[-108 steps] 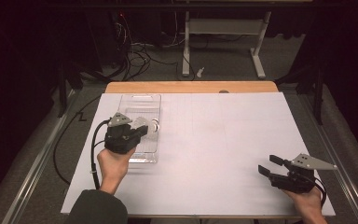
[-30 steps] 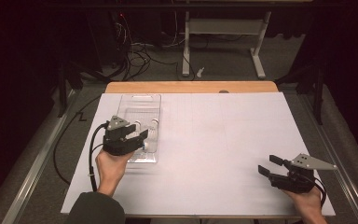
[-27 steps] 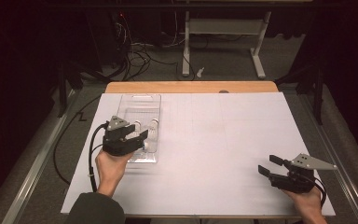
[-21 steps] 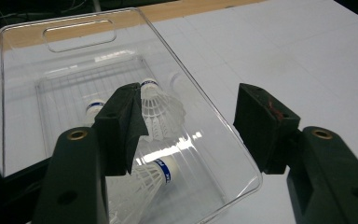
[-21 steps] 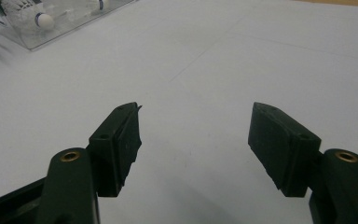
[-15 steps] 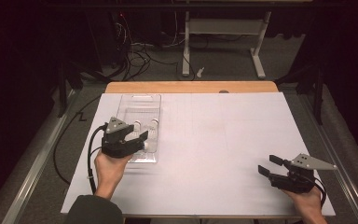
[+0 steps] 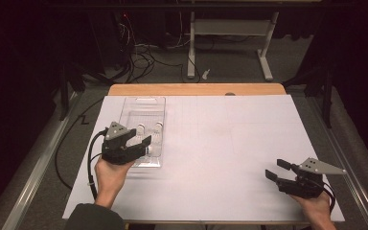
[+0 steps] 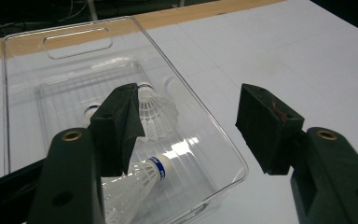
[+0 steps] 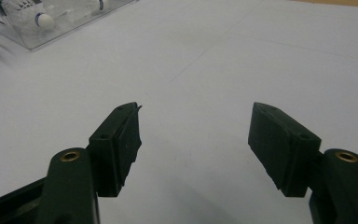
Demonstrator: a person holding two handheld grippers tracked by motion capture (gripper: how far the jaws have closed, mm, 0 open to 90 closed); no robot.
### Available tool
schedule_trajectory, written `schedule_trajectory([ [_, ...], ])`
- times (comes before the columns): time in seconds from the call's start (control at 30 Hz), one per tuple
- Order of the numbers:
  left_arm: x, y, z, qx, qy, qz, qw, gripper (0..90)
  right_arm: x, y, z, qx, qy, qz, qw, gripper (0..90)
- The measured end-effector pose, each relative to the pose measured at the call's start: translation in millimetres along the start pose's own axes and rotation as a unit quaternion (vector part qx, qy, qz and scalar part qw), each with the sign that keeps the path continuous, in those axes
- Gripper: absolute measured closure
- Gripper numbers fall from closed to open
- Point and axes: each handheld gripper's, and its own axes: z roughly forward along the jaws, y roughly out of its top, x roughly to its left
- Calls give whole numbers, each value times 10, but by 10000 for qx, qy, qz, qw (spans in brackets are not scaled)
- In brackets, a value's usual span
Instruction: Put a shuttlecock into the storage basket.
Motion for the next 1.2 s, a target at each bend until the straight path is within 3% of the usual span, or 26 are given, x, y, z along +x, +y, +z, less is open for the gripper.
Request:
schedule_trajectory([
  [1.2,-55,-186,-197,-241,-164,-62,9996,383,-1,0,0,-1,0,9,10000,344],
])
